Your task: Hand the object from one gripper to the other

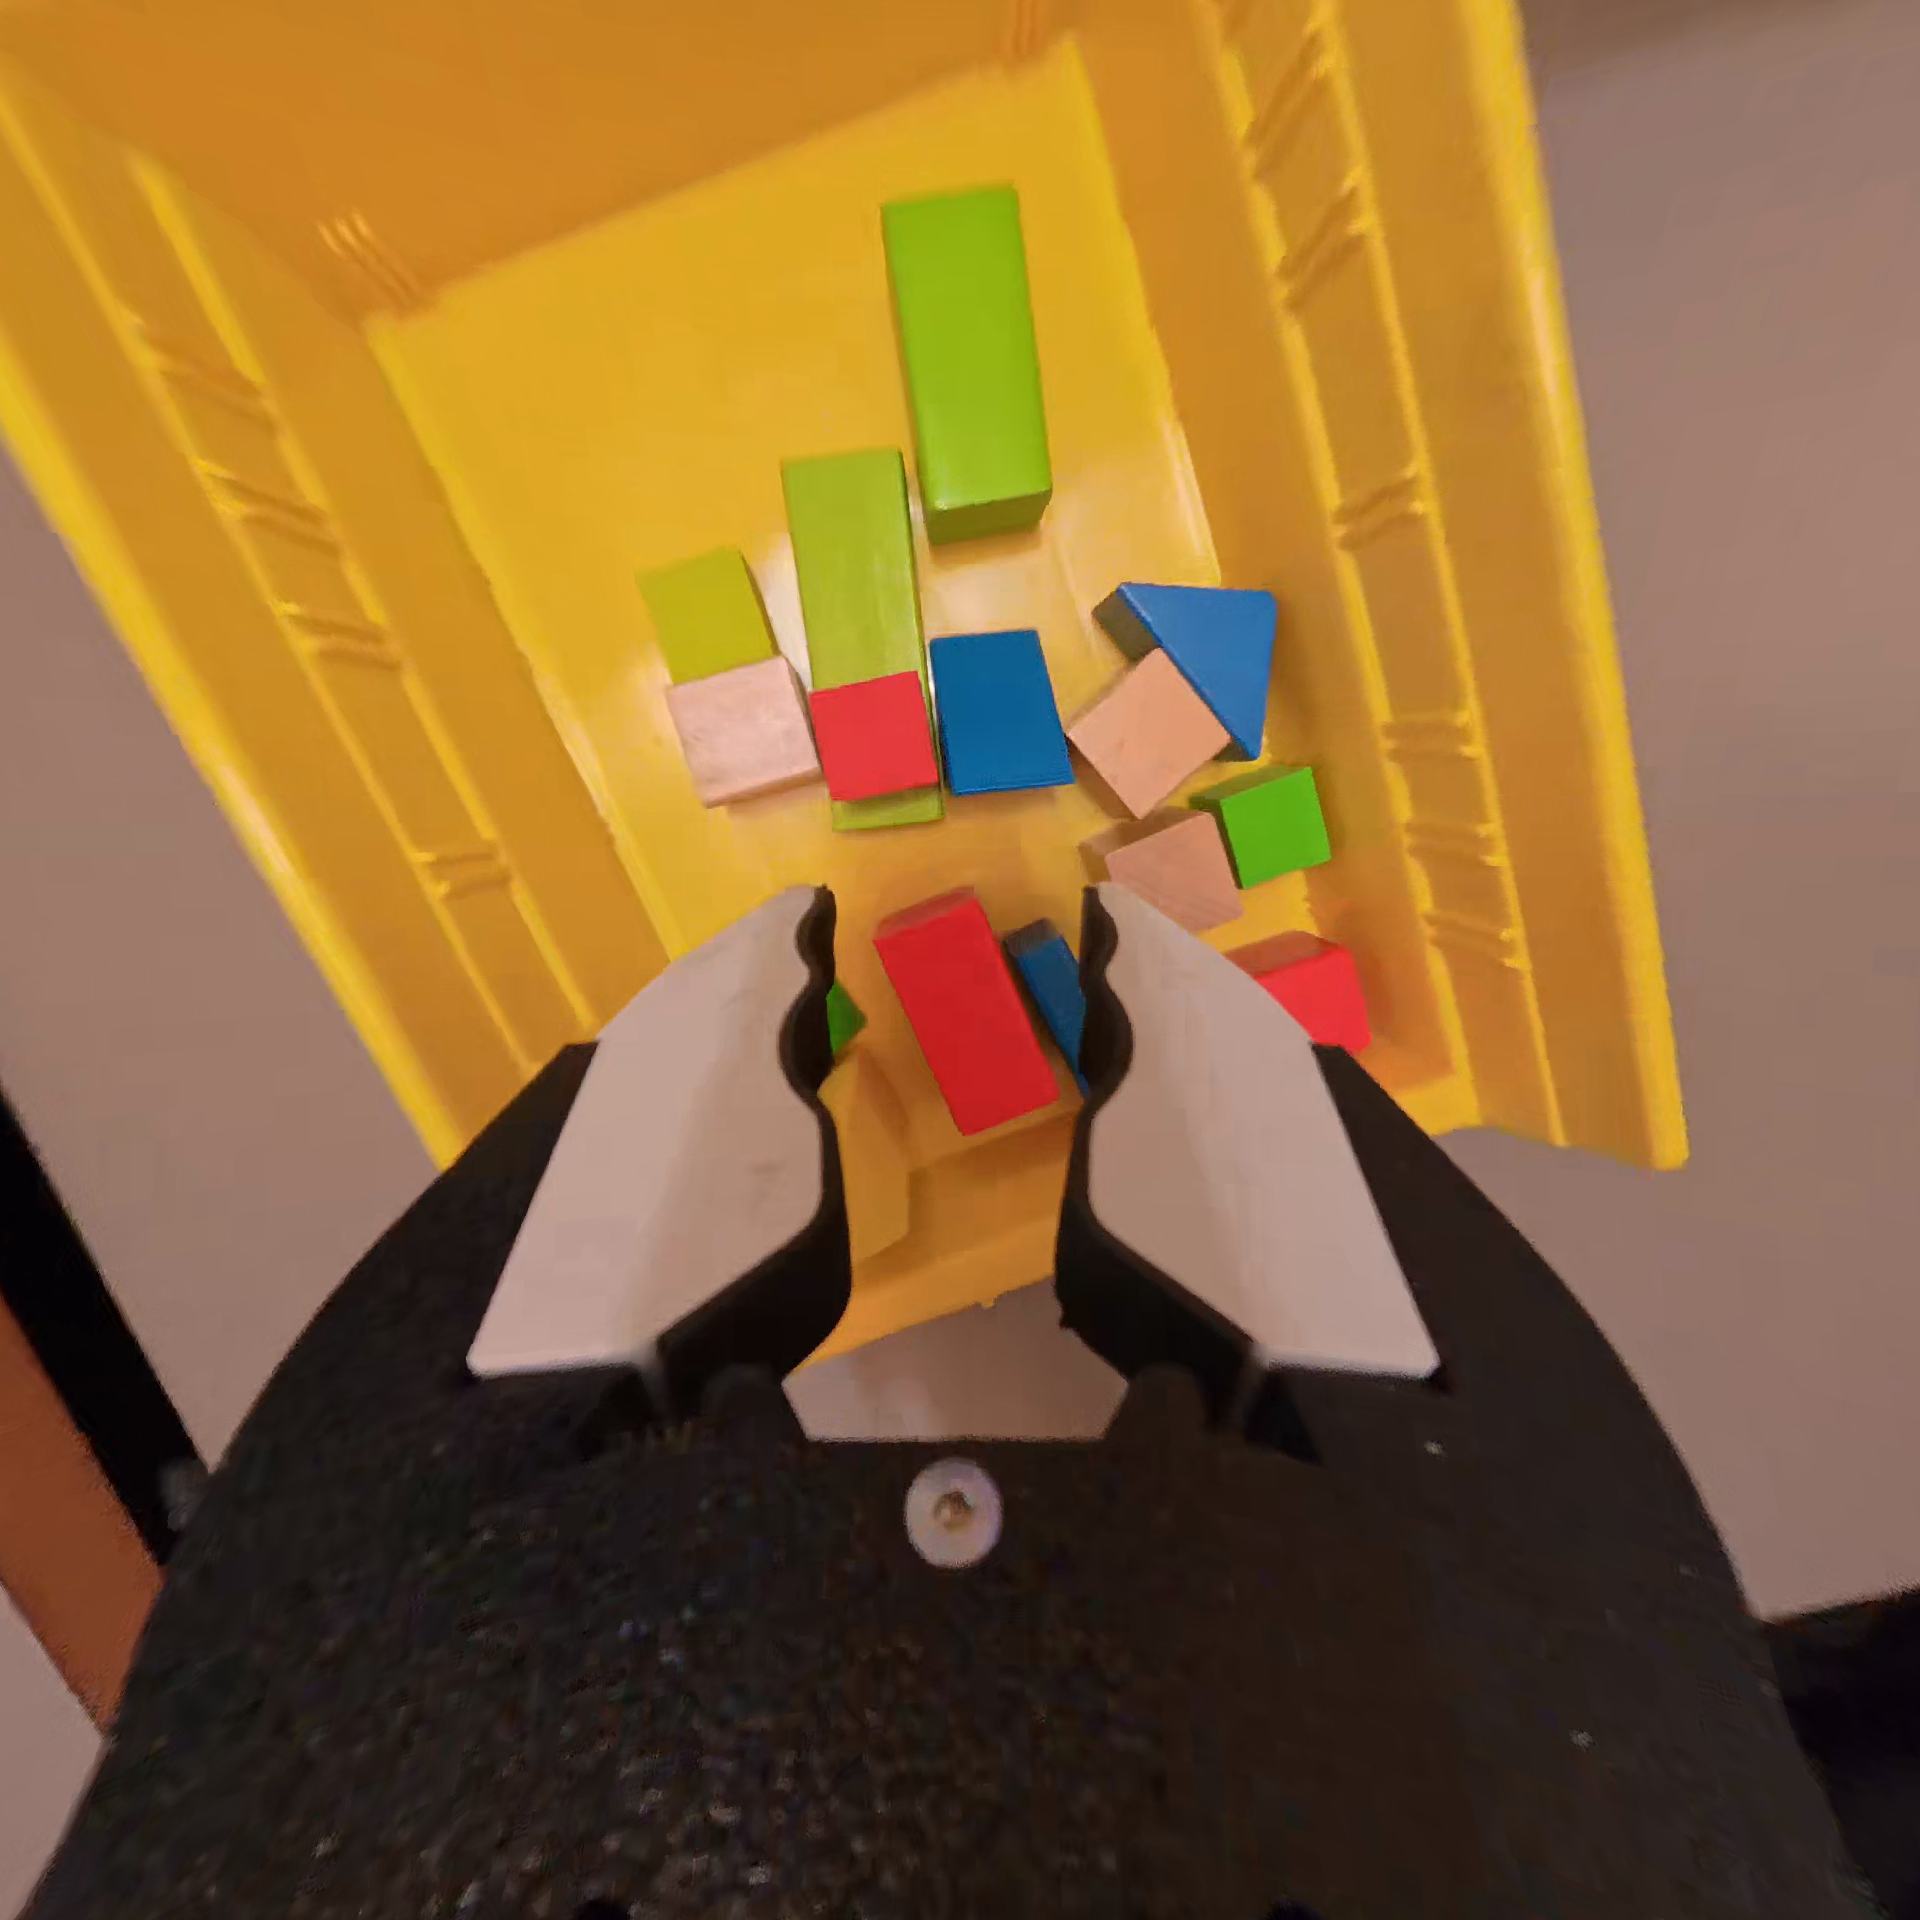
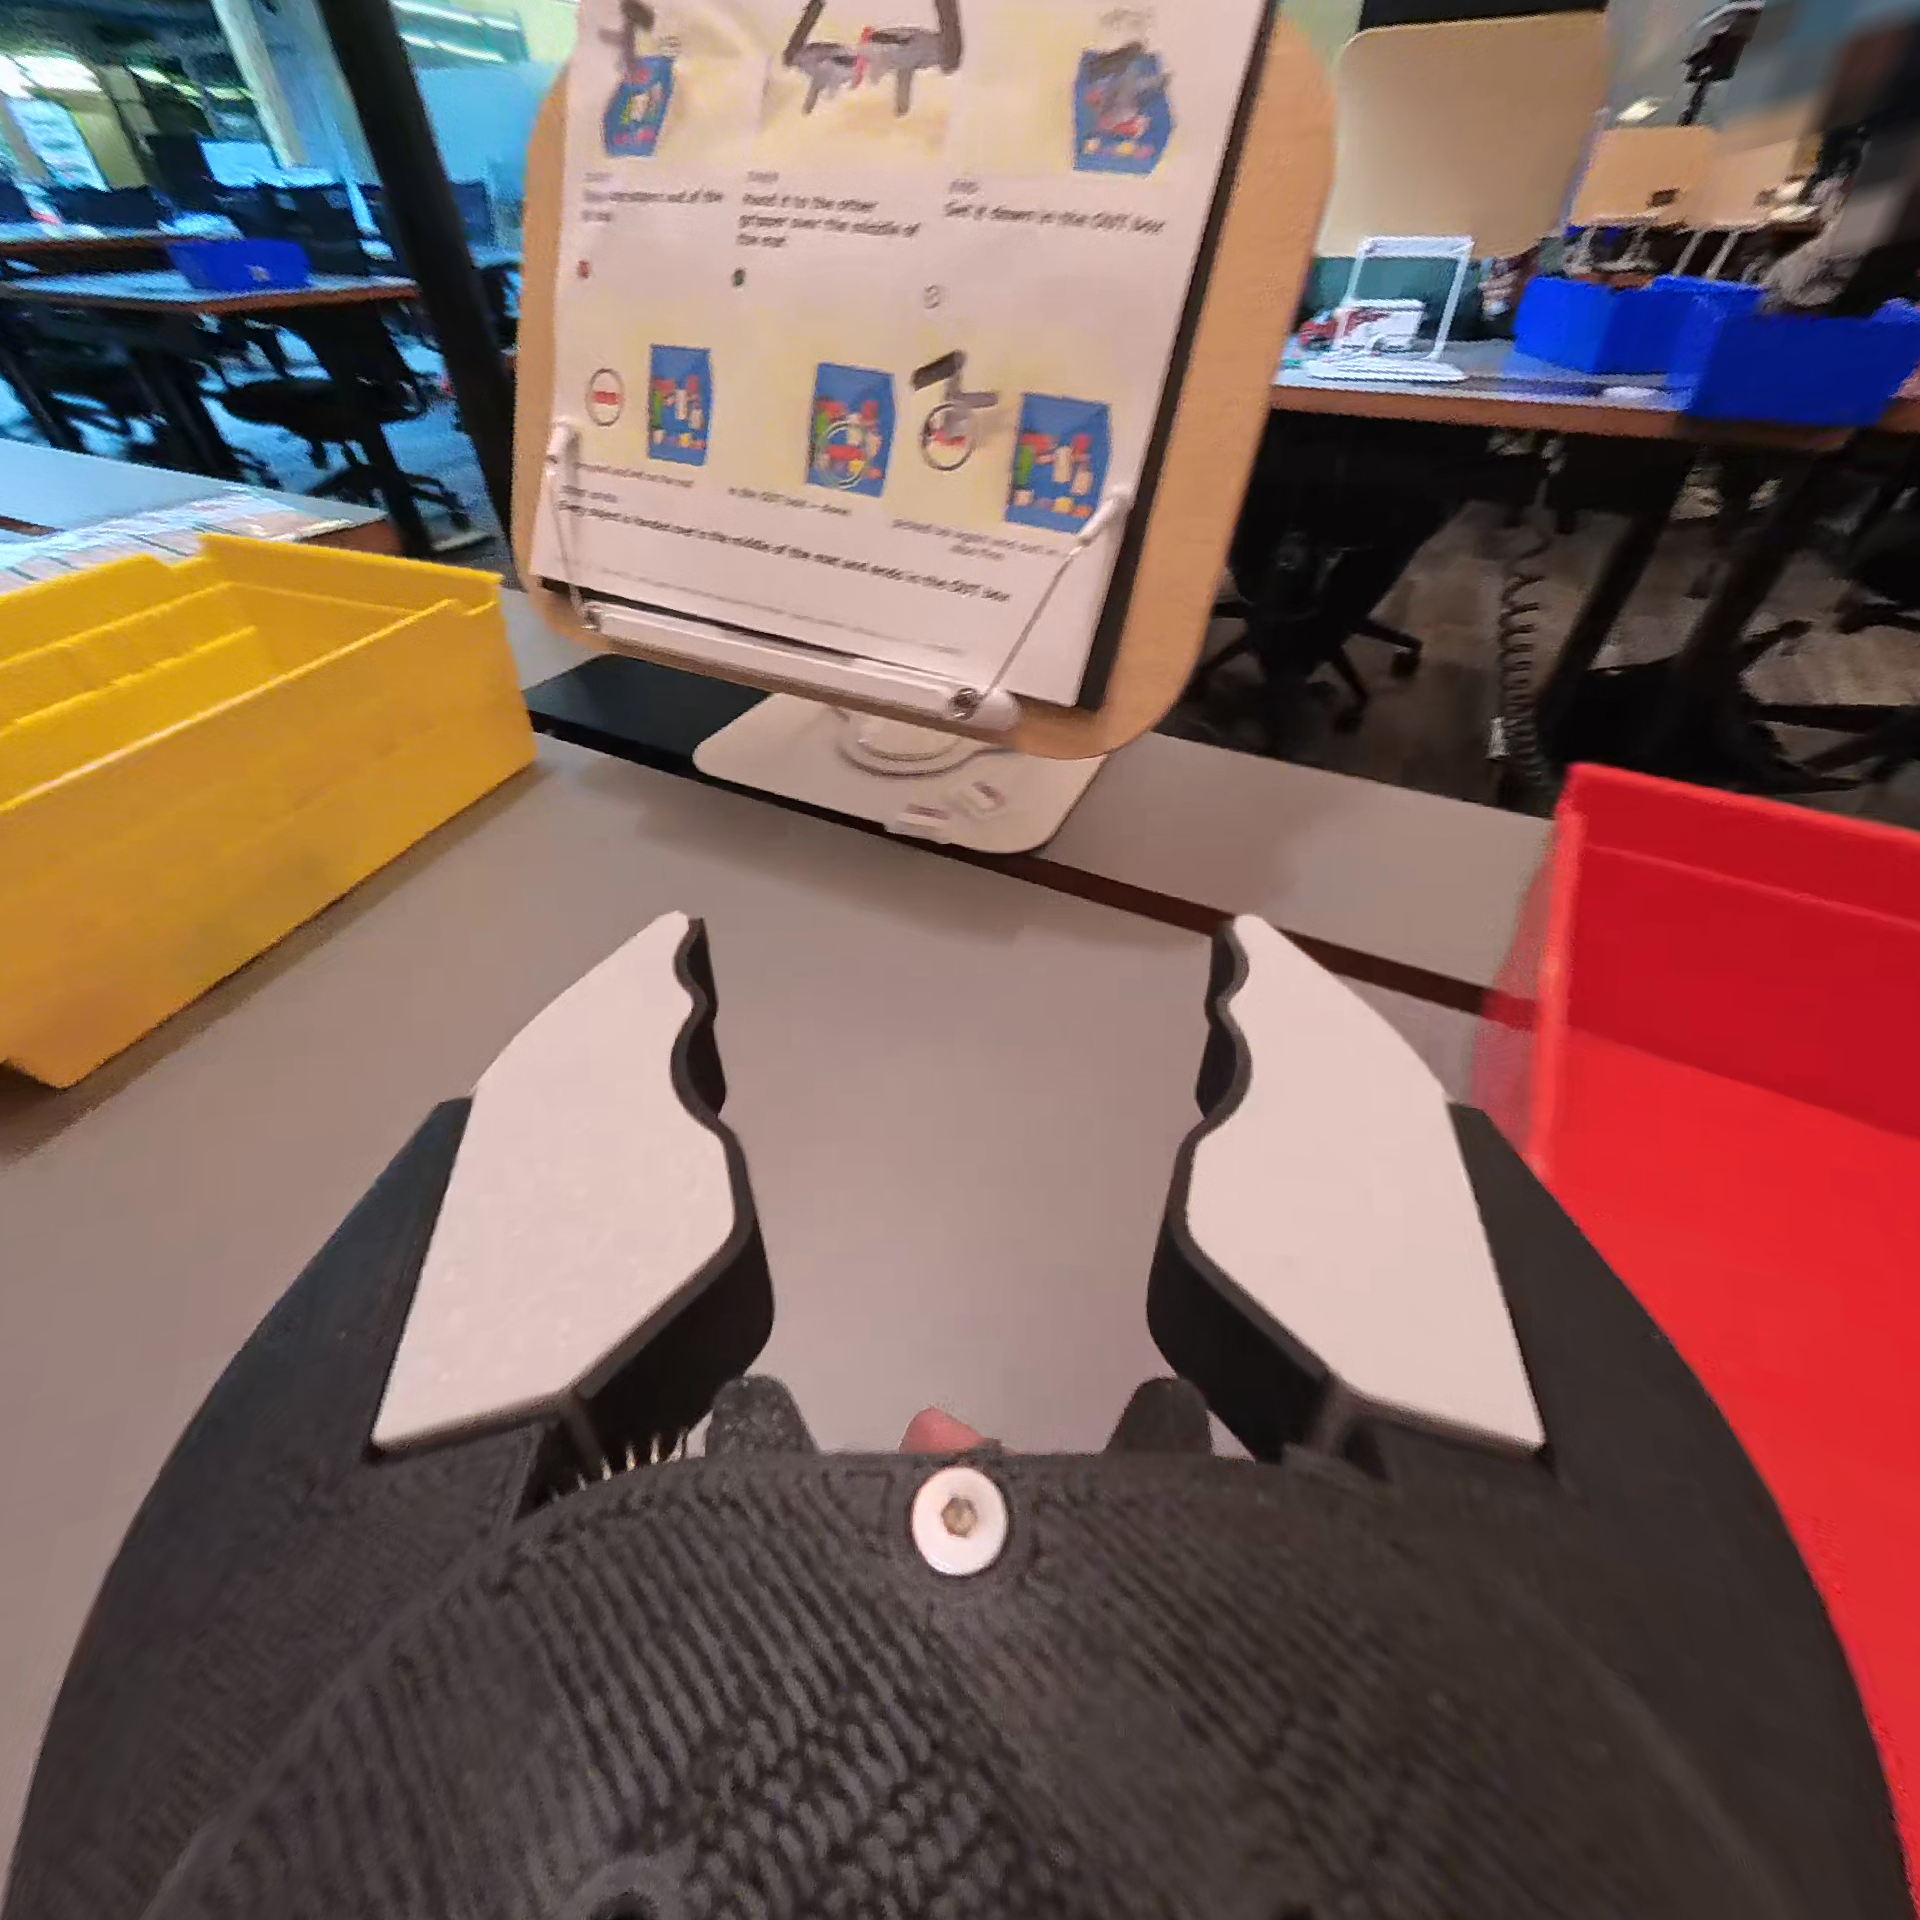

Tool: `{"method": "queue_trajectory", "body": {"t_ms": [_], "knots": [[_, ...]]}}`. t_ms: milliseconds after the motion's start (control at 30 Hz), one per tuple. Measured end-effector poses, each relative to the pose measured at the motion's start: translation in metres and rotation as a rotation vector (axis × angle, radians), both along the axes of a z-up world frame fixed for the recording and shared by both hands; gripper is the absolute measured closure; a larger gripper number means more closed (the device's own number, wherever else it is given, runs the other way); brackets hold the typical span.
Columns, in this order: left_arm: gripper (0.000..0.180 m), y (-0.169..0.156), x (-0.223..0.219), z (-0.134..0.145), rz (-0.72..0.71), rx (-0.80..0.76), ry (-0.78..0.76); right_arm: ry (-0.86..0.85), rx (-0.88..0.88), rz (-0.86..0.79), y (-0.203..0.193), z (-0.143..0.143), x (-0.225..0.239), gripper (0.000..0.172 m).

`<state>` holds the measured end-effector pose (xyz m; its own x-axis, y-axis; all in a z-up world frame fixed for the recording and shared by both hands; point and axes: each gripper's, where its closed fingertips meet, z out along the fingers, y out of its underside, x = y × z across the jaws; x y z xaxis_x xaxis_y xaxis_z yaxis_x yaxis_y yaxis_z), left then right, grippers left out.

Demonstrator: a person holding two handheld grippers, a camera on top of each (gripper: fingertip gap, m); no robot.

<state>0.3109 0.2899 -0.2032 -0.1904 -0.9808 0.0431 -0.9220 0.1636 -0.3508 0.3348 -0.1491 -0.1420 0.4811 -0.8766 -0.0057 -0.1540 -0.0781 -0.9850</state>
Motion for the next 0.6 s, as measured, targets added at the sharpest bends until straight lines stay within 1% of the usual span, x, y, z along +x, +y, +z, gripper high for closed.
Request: {"method": "queue_trajectory", "body": {"t_ms": [33, 100, 200, 267, 367, 500, 533, 600], "knots": [[0.136, -0.001, 0.002, -0.008, 0.013, -0.015, 0.054, 0.005, 0.017, 0.018, 0.005, -0.005, -0.002, 0.081], [0.138, 0.002, 0.009, -0.020, 0.046, -0.024, 0.119, 0.014, 0.045, 0.041, 0.010, -0.013, -0.007, 0.082], [0.140, 0.009, 0.019, -0.033, 0.102, -0.021, 0.174, 0.021, 0.040, 0.063, 0.010, -0.016, -0.015, 0.083], [0.141, 0.011, 0.022, -0.039, 0.126, -0.023, 0.200, -0.001, 0.022, 0.040, 0.003, -0.022, -0.016, 0.085], [0.143, 0.013, 0.025, -0.045, 0.155, -0.004, 0.226, 0.047, 0.038, 0.039, 0.000, -0.036, -0.016, 0.084], [0.144, 0.004, 0.027, -0.051, 0.152, -0.004, 0.249, 0.067, 0.040, 0.041, 0.000, -0.044, -0.014, 0.084], [0.143, 0.003, 0.027, -0.052, 0.148, 0.008, 0.255, 0.068, 0.037, 0.042, 0.000, -0.045, -0.014, 0.084], [0.143, 0.010, 0.028, -0.055, 0.145, 0.084, 0.262, 0.075, 0.033, 0.046, 0.002, -0.048, -0.014, 0.084]]}}
